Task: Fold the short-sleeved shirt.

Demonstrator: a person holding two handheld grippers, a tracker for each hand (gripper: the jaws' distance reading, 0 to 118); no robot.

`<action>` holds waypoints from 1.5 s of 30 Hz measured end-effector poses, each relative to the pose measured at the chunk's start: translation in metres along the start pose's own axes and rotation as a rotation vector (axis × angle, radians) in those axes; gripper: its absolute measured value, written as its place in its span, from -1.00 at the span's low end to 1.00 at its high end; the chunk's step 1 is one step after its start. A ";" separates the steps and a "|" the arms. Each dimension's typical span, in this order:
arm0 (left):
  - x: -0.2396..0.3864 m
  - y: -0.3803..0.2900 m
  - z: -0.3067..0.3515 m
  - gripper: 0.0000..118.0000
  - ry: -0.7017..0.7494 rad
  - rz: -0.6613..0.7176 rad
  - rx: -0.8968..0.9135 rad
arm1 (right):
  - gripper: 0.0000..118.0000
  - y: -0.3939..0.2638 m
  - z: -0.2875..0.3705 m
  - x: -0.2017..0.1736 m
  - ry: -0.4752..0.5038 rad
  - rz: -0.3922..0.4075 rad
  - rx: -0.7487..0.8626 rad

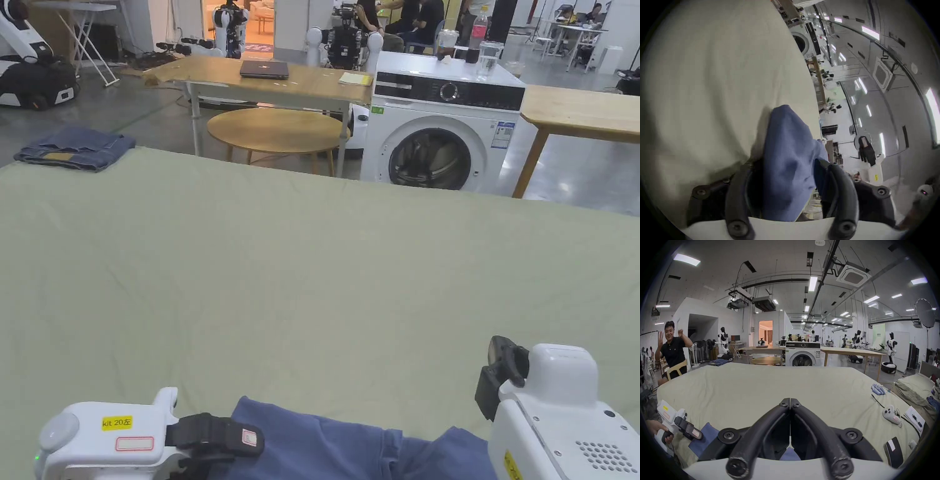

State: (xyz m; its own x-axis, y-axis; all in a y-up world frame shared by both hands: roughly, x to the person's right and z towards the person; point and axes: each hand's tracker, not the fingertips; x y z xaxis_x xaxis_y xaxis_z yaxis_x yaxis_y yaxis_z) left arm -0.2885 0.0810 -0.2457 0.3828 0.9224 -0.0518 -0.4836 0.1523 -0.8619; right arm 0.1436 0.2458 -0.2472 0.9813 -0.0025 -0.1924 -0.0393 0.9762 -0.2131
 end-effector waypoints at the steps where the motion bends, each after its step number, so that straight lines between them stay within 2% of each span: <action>1: 0.004 0.000 -0.005 -0.33 0.033 -0.005 -0.010 | -1.00 -0.001 0.000 0.000 -0.001 0.000 -0.001; 2: 0.005 0.001 -0.009 -0.67 0.093 -0.021 -0.022 | -1.00 -0.001 0.000 0.000 -0.003 0.001 -0.003; 3: 0.005 0.001 -0.010 -0.86 0.146 -0.038 -0.019 | -1.00 -0.002 0.000 0.001 -0.005 0.004 -0.005; 7: 0.014 -0.002 0.000 -0.97 0.133 -0.031 0.002 | -1.00 -0.002 0.001 0.005 -0.011 0.009 -0.013; 9: 0.026 -0.004 0.007 -0.98 0.145 -0.097 0.009 | -1.00 -0.001 0.001 0.007 -0.017 0.010 -0.013; 14: 0.062 0.001 0.044 -0.99 0.165 -0.149 0.070 | -1.00 0.001 0.000 0.009 -0.016 0.011 -0.016; 20: 0.119 0.005 0.114 -0.99 0.341 -0.217 0.197 | -1.00 0.003 -0.004 0.004 0.010 0.016 -0.015; 22: 0.136 0.004 0.127 -0.99 0.446 -0.232 0.239 | -1.00 0.003 -0.006 0.001 0.021 0.017 -0.017; 24: 0.153 0.003 0.131 -0.99 0.477 -0.256 0.248 | -1.00 0.002 -0.007 -0.003 0.032 0.018 -0.015; 26: 0.171 0.000 0.123 -0.99 0.541 -0.275 0.249 | -1.00 0.001 -0.008 -0.006 0.044 0.017 -0.018; 30: 0.196 -0.002 0.094 -0.99 0.551 -0.321 0.216 | -1.00 -0.001 -0.010 -0.008 0.052 0.013 -0.026; 38: 0.245 -0.015 0.019 -0.99 0.450 -0.422 0.069 | -1.00 -0.004 -0.007 -0.006 0.044 0.022 -0.043; 45: 0.241 -0.026 -0.072 -0.99 0.407 -0.424 -0.071 | -1.00 -0.010 -0.003 0.003 0.025 0.019 -0.062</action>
State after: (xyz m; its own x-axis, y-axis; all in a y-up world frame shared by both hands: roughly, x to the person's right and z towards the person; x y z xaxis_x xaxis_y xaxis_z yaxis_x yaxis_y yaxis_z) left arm -0.1274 0.2742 -0.2720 0.8094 0.5732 0.1274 -0.1736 0.4408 -0.8807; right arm 0.1468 0.2350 -0.2484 0.9753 0.0094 -0.2205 -0.0699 0.9609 -0.2681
